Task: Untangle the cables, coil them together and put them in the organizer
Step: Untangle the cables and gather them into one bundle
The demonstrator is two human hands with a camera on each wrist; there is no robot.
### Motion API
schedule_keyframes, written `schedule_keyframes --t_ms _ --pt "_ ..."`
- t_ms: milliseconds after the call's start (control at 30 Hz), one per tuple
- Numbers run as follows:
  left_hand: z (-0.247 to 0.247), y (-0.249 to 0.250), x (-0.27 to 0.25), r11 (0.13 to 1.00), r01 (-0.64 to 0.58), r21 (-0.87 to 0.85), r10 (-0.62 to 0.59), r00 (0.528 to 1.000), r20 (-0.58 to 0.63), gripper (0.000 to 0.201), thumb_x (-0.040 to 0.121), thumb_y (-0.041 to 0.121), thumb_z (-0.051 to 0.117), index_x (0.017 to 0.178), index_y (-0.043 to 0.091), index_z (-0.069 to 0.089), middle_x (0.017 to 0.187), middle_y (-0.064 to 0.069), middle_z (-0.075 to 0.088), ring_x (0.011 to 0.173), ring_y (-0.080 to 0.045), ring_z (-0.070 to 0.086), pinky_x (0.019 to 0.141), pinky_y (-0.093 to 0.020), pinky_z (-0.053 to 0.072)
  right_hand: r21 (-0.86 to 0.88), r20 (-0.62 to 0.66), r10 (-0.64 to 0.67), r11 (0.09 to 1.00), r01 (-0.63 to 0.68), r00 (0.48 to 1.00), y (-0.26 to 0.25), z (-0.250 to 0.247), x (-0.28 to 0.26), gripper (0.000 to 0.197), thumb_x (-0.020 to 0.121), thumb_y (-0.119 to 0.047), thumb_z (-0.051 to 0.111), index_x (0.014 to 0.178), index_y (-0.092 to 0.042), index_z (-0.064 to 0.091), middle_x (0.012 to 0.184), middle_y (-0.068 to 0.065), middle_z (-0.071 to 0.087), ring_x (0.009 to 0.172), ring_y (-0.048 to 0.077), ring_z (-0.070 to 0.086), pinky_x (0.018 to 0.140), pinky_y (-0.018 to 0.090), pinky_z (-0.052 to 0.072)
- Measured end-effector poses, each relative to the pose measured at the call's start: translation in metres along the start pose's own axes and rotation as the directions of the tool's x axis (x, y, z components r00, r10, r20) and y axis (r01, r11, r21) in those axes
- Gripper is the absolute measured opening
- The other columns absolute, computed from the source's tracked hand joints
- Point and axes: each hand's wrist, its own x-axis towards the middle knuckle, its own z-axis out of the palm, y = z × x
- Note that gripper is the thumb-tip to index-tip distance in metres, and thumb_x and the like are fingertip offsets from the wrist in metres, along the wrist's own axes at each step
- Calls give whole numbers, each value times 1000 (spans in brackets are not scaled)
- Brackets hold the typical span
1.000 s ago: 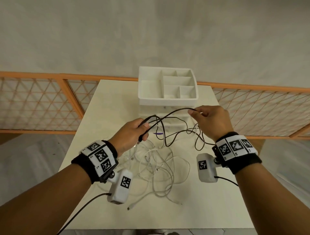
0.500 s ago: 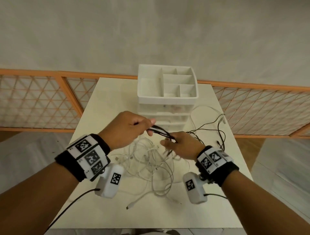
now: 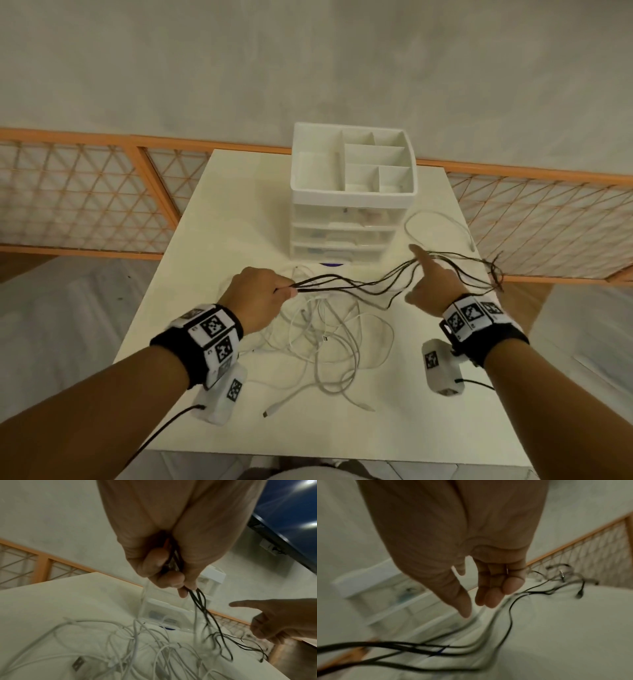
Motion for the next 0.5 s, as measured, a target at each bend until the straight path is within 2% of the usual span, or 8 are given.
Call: schedule_keyframes --t_ms 67,133,200,233,333,400,467,500 --pt "3 11 0 992 -121 -41 119 992 -43 26 99 34 57 101 21 79 74 -1 65 75 -21 61 65 -30 44 122 67 -184 977 175 981 -26 11 -20 96 81 -23 76 152 -49 17 76 0 75 74 11 68 65 17 48" --pt "1 27 1 958 -271 -96 260 959 -115 33 96 39 54 101 18 79 71 0 61 70 -20 59 68 -37 49 178 154 -320 940 292 935 -53 28 -36 71 83 -35 76 140 -51 35 71 0 74 58 8 67 62 19 51" --pt "-5 37 2 927 -353 -126 338 932 -129 34 94 40 52 102 20 79 73 0 62 69 -21 60 67 -37 49 181 221 -290 951 253 931 -67 35 -41 24 90 -38 68 111 -33 56 67 2 72 42 10 61 51 22 50" --pt "-7 36 2 924 -353 -147 339 934 -114 32 96 38 54 104 20 78 74 -2 63 70 -22 60 67 -37 49 170 233 -222 968 185 947 -64 30 -37 14 94 -37 63 100 -25 61 66 3 72 39 11 59 47 22 48" --pt "-8 21 -1 970 -167 -175 180 982 63 27 100 30 55 102 14 77 80 -11 68 78 -32 64 76 -44 53 138 114 -64 989 48 991 -41 3 -20 18 93 -39 65 88 -22 68 67 -2 71 48 13 63 51 20 44" --pt "4 14 -2 997 -40 -61 52 975 216 30 102 29 49 87 15 71 86 -11 70 86 -34 65 82 -45 53 130 -185 -74 987 99 980 -35 -4 -15 10 89 -31 70 89 -22 71 74 -5 69 68 17 66 63 22 42" --pt "22 14 1 995 60 86 -81 960 267 28 101 26 44 92 21 70 105 -9 69 99 -32 64 89 -41 52 185 -397 -130 958 218 909 -40 10 -14 15 88 -20 71 103 -20 71 96 1 73 82 23 67 75 23 43" --pt "30 14 2 985 113 133 -146 952 269 28 101 24 42 102 18 69 115 -11 67 104 -33 63 92 -39 51 207 -373 -147 949 236 916 -43 22 -15 30 89 -18 71 118 -21 67 111 5 72 91 27 68 83 25 46"
